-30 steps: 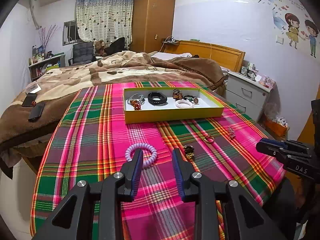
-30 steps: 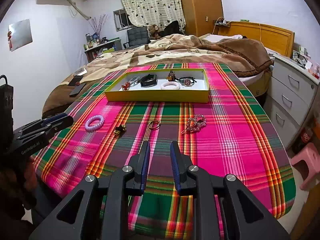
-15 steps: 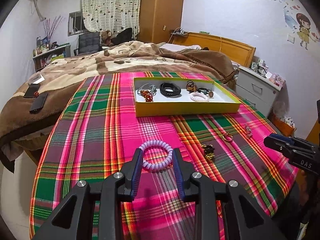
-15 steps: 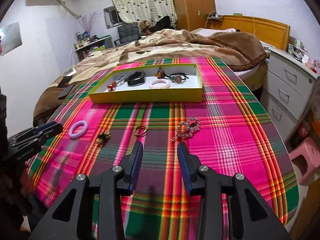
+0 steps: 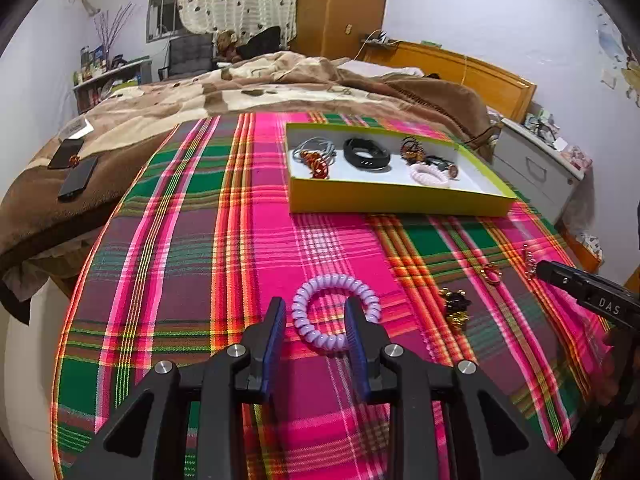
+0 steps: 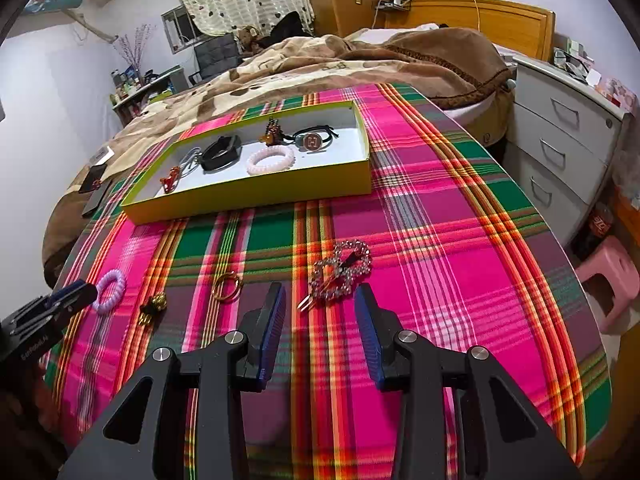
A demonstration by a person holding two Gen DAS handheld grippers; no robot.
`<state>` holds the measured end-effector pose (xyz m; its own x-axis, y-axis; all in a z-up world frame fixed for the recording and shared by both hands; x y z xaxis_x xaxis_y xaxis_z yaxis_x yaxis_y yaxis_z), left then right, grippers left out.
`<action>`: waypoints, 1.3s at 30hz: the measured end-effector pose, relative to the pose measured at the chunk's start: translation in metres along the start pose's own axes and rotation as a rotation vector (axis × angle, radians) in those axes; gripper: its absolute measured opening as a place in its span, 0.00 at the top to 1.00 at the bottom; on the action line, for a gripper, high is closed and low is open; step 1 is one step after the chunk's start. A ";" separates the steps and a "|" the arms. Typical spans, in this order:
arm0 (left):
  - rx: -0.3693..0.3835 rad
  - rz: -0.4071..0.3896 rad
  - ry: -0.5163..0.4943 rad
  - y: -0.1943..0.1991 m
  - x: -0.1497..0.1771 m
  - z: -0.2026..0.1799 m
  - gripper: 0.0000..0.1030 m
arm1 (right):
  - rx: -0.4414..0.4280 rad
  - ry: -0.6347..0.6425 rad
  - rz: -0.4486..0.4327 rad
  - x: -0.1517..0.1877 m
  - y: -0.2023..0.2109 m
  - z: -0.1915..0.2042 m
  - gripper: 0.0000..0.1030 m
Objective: Organize jewelry
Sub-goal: 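Close the left tool on the lavender coil while the right tool grasps the rhinestone hair clip, then carry the lavender coil in the left tool into the box while the right tool carries the clip there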
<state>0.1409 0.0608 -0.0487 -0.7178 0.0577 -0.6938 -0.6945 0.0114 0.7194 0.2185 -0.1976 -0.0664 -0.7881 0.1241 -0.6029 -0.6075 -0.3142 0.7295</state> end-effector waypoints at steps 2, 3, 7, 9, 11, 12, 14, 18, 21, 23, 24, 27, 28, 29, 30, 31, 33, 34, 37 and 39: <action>0.006 0.022 0.013 -0.005 0.000 0.001 0.71 | 0.011 -0.003 0.004 -0.003 -0.003 0.000 0.64; 0.009 0.029 0.017 -0.007 0.000 0.002 0.71 | 0.017 -0.005 0.006 -0.004 -0.005 -0.001 0.64; 0.003 0.059 0.015 -0.015 -0.001 0.000 0.71 | 0.035 -0.030 0.028 -0.007 -0.016 -0.004 0.64; -0.005 0.063 0.006 -0.016 -0.002 -0.001 0.71 | 0.045 -0.031 0.028 -0.007 -0.018 -0.005 0.64; -0.025 0.069 -0.012 -0.018 -0.003 -0.003 0.71 | 0.054 -0.024 0.026 -0.009 -0.020 -0.004 0.64; -0.031 0.072 -0.019 -0.019 -0.004 -0.004 0.71 | 0.058 -0.019 0.026 -0.009 -0.020 -0.003 0.64; -0.044 0.078 -0.033 -0.020 -0.004 -0.007 0.71 | 0.066 -0.004 0.026 -0.010 -0.021 -0.002 0.64; -0.049 0.080 -0.043 -0.020 -0.005 -0.009 0.74 | 0.087 0.012 0.020 -0.010 -0.022 -0.002 0.74; -0.050 0.079 -0.041 -0.020 -0.005 -0.009 0.83 | 0.074 0.005 0.023 -0.010 -0.022 -0.006 0.76; -0.046 0.077 -0.041 -0.019 -0.005 -0.009 0.89 | 0.071 0.004 0.023 -0.010 -0.021 -0.007 0.76; -0.043 0.077 -0.043 -0.019 -0.005 -0.009 0.90 | 0.069 0.004 0.023 -0.010 -0.020 -0.007 0.76; -0.035 0.074 -0.054 -0.018 -0.004 -0.010 0.90 | 0.059 0.003 0.025 -0.009 -0.019 -0.007 0.76; -0.033 0.073 -0.057 -0.018 -0.004 -0.011 0.91 | 0.058 0.002 0.025 -0.009 -0.019 -0.007 0.76; -0.029 0.072 -0.061 -0.018 -0.004 -0.012 0.91 | 0.055 0.001 0.026 -0.008 -0.017 -0.008 0.76; -0.025 0.071 -0.062 -0.017 -0.004 -0.012 0.91 | 0.051 0.001 0.026 -0.007 -0.017 -0.008 0.76; -0.020 0.070 -0.063 -0.017 -0.004 -0.012 0.91 | 0.047 0.000 0.026 -0.006 -0.015 -0.008 0.76; -0.010 0.069 -0.061 -0.016 -0.003 -0.013 0.91 | 0.040 0.000 0.026 -0.005 -0.013 -0.008 0.76; -0.007 0.068 -0.060 -0.016 -0.002 -0.013 0.91 | 0.037 0.000 0.025 -0.005 -0.013 -0.007 0.76; 0.007 0.062 -0.059 -0.013 -0.001 -0.014 0.91 | 0.017 0.001 0.018 -0.004 -0.008 -0.005 0.76; 0.018 0.055 -0.056 -0.011 0.000 -0.015 0.92 | 0.007 0.005 0.013 -0.004 -0.005 -0.004 0.76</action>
<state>0.1480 0.0459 -0.0567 -0.7508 0.1147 -0.6505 -0.6525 0.0245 0.7574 0.2252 -0.1999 -0.0690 -0.7955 0.1154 -0.5949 -0.5979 -0.3092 0.7396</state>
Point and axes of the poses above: each gripper's, at about its wrist camera, not at the fingertips, and y roughly against the way its jaws point, z to its left, x to its underside, the point moved 4 cm from there along -y, roughly the way its jaws point, and after that the axes turned 11 degrees about -y, right-handed, at the moved point
